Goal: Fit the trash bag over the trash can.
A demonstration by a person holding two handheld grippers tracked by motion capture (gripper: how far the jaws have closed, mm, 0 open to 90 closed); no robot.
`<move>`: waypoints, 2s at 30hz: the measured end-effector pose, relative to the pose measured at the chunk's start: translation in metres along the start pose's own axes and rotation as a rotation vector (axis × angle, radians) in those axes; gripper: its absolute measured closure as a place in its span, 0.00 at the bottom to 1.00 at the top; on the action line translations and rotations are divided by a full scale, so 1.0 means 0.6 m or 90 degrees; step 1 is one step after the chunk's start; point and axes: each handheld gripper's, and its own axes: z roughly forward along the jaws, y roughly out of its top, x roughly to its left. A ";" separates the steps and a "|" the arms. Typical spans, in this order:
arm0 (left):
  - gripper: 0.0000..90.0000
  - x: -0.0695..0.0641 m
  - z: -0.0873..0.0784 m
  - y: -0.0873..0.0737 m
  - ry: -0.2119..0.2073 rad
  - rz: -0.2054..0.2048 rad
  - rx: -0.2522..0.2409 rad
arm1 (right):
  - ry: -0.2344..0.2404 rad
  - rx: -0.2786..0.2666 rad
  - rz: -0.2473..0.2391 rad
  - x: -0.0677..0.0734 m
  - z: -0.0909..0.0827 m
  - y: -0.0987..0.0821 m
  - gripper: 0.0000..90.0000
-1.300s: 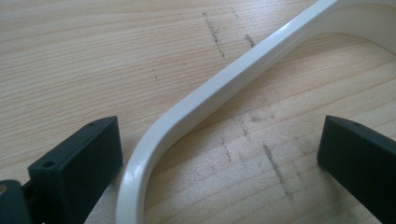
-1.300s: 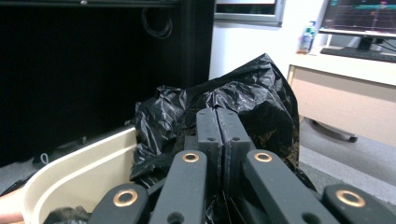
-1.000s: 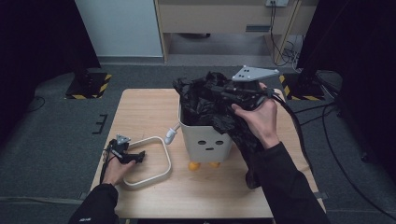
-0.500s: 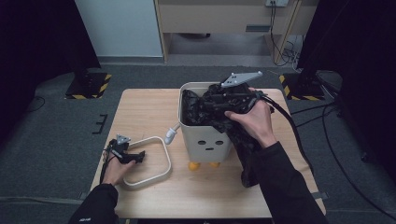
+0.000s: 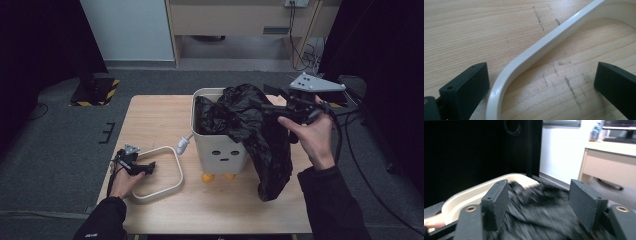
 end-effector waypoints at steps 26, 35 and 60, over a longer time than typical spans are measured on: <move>0.00 0.000 0.000 0.000 0.000 0.000 0.000 | -0.031 0.014 0.060 0.003 0.002 -0.058 1.00; 0.00 0.000 0.000 0.000 0.000 0.000 0.000 | -0.007 -0.028 0.040 0.013 0.004 -0.011 1.00; 0.00 0.000 0.000 0.000 0.000 0.000 0.000 | 0.031 0.106 -0.046 0.052 0.118 0.003 0.75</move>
